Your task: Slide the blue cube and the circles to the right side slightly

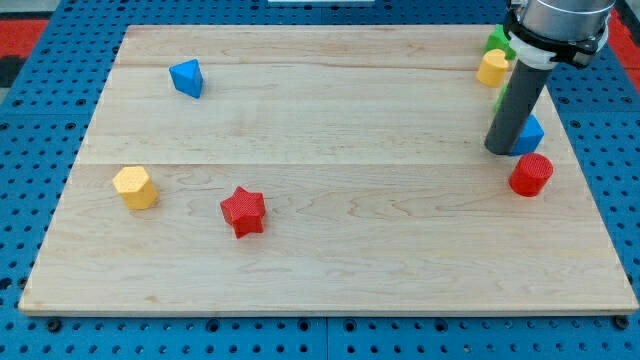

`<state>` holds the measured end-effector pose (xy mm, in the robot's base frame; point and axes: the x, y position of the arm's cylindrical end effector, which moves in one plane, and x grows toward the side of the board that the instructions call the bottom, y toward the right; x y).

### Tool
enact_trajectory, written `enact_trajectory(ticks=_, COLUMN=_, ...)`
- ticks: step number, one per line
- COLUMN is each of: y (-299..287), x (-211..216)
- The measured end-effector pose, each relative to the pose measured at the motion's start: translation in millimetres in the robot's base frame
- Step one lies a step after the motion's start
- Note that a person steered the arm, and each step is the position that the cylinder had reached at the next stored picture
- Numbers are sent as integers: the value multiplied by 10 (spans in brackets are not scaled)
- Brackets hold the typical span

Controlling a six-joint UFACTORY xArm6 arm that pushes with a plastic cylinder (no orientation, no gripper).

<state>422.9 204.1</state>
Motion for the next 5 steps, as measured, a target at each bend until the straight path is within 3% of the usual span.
enact_trajectory(ticks=5, y=39, x=-233)
